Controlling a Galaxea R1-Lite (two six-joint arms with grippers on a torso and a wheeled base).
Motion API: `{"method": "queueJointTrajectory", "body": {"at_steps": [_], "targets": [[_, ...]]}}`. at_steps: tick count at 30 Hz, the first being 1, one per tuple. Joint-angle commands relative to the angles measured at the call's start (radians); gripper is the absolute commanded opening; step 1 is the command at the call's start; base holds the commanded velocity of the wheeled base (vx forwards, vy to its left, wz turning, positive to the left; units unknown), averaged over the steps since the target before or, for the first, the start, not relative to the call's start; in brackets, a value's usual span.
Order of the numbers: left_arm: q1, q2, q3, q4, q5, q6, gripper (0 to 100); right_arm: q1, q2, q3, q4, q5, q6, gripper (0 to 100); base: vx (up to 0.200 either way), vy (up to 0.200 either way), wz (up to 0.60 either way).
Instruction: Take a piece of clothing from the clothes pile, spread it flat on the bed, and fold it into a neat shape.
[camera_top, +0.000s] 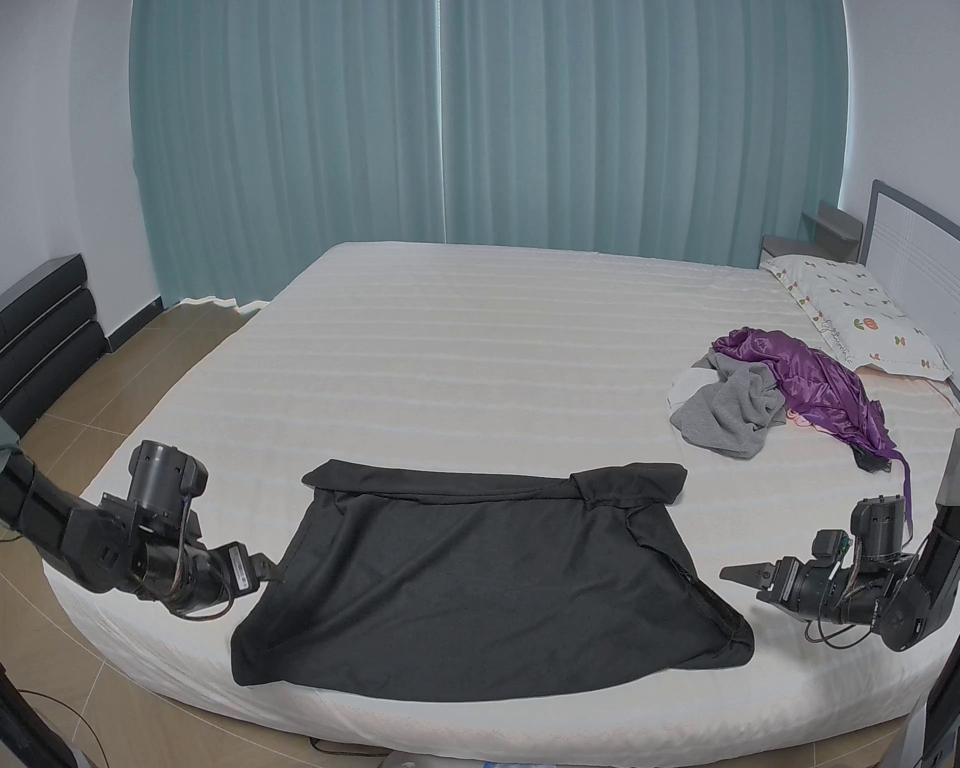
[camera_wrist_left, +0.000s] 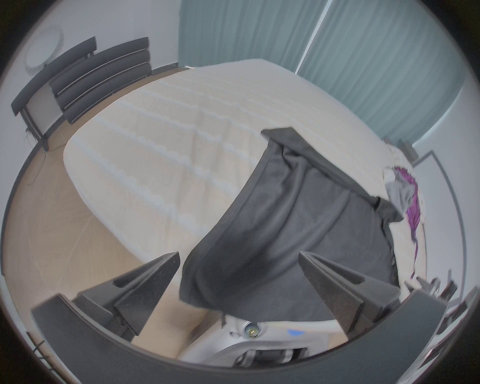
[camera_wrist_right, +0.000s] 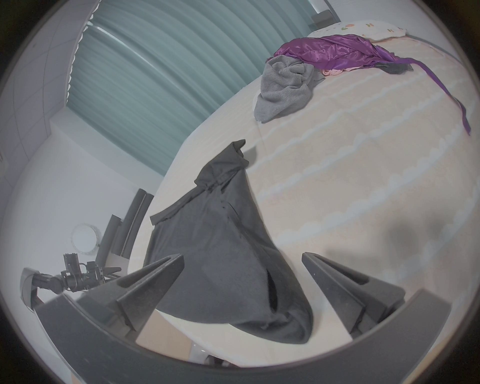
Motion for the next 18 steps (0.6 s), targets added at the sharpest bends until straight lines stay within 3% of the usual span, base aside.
{"method": "queueJointTrajectory", "body": {"at_steps": [1, 5, 8, 18], "targets": [[0.023, 0.138, -0.185, -0.016, -0.042, -0.088, 100, 0.064, 0.014, -0.086, -0.006, -0.017, 0.105, 100, 0.000, 0.000, 0.00], [0.018, 0.274, -0.321, -0.021, -0.055, -0.116, 100, 0.096, 0.011, -0.088, -0.023, -0.020, 0.191, 100, 0.000, 0.000, 0.00], [0.011, 0.394, -0.476, -0.016, -0.070, -0.191, 100, 0.101, 0.014, -0.086, -0.046, -0.047, 0.260, 100, 0.000, 0.000, 0.00], [-0.026, 0.629, -0.744, -0.008, -0.076, -0.231, 100, 0.092, 0.036, -0.079, -0.051, -0.070, 0.271, 100, 0.000, 0.000, 0.00]]}}
